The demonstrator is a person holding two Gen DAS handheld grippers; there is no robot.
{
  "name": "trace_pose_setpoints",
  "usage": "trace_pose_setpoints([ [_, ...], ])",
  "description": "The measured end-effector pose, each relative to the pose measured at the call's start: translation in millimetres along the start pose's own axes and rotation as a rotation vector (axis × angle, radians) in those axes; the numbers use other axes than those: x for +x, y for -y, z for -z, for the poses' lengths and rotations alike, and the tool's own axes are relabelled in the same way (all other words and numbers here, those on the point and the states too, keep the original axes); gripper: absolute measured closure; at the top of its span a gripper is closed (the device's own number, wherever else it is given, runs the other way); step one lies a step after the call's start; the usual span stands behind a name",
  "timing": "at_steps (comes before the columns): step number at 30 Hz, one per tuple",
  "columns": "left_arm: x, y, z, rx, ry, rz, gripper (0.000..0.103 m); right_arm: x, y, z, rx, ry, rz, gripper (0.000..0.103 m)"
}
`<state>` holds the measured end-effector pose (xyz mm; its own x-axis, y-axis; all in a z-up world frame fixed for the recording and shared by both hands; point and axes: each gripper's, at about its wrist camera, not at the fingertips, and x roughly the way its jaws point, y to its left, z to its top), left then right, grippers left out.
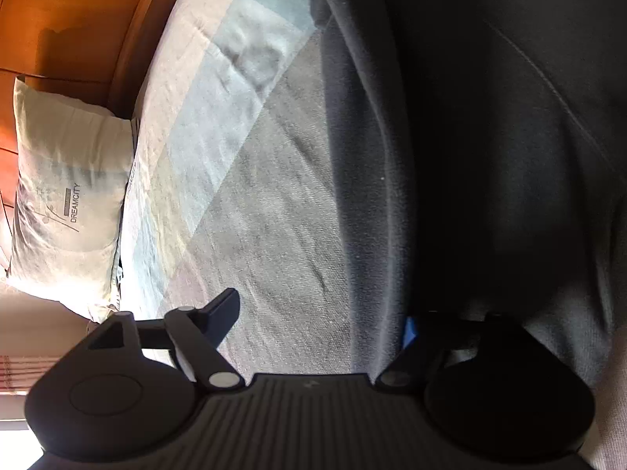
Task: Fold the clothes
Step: 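Close the left tool on the pants while the right tool holds the waistband raised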
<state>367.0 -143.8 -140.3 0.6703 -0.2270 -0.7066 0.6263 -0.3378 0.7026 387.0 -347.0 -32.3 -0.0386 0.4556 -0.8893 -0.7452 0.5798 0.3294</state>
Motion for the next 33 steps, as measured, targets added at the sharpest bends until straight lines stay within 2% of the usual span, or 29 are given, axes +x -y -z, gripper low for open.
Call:
trace_pose_setpoints([
  [1,-2.8,8.2,-1.4,0.012,-0.005,0.012,0.066,0.4,0.0,0.6,-0.001,-0.001,0.001,0.090],
  [2,-5.5,16.8,-2.2,0.022,-0.010,0.026,0.082,0.5,0.1,1.0,-0.001,-0.001,0.001,0.090],
  [3,-5.5,26.2,-3.7,0.032,-0.019,0.029,0.103,0.4,0.4,1.2,0.000,-0.002,0.000,0.090],
  [4,-3.9,36.3,-5.0,0.054,-0.028,-0.018,0.103,0.3,0.6,1.4,0.002,-0.003,-0.001,0.090],
  [5,-3.0,37.7,-7.1,0.036,-0.039,-0.032,0.103,0.1,1.0,1.6,0.003,-0.003,-0.001,0.090],
  [10,-0.4,35.7,-15.2,-0.057,-0.077,-0.050,0.103,-1.7,0.4,3.5,-0.008,-0.005,0.011,0.091],
  [21,-25.8,2.4,-15.6,-0.118,-0.077,0.013,0.101,-21.2,-20.5,5.9,-0.122,0.051,0.166,0.097],
  [28,-47.8,-2.6,-20.0,-0.117,-0.080,0.051,0.101,-43.8,-39.2,10.5,-0.210,0.095,0.277,0.099],
  [33,-53.4,-0.7,-24.8,-0.130,-0.081,0.066,0.101,-60.3,-65.5,17.6,-0.329,0.114,0.344,0.100],
])
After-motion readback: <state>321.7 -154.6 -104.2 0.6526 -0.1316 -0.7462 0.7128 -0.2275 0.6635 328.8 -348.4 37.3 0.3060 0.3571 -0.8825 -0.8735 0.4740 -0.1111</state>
